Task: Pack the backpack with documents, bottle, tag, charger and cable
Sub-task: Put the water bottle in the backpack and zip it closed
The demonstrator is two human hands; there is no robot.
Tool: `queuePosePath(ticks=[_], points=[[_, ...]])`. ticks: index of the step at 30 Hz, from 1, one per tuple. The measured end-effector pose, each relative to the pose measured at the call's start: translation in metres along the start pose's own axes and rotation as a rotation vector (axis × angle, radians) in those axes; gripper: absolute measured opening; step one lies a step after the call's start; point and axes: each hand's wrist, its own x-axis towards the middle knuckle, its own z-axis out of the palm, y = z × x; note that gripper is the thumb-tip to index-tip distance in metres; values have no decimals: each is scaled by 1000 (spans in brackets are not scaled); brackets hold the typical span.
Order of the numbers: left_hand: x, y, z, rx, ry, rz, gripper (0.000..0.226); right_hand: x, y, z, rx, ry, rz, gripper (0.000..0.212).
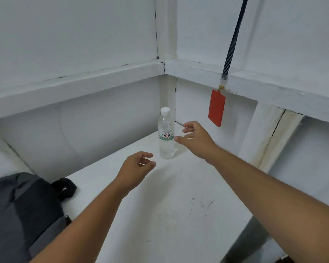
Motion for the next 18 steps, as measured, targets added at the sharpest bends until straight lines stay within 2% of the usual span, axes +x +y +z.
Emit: queuePosePath(ticks=[3,7,9,12,15,18], points=[[26,3,10,-8,-7,-9,38,33,6,3,-42,-35,-17,79],[61,13,21,9,-42,2,90,68,4,10,-77,-137,-44,93],[78,18,24,1,-75,1,102,79,1,15,-63,-186,-87,95],[100,20,29,-44,-131,19,96,86,-2,25,-27,-231,-111,84],[111,18,37,-68,-140,72,73,88,0,32,-46,-239,-125,59],[113,17,41,-73,-102,130,56,83,1,31,-43,-241,-160,53]])
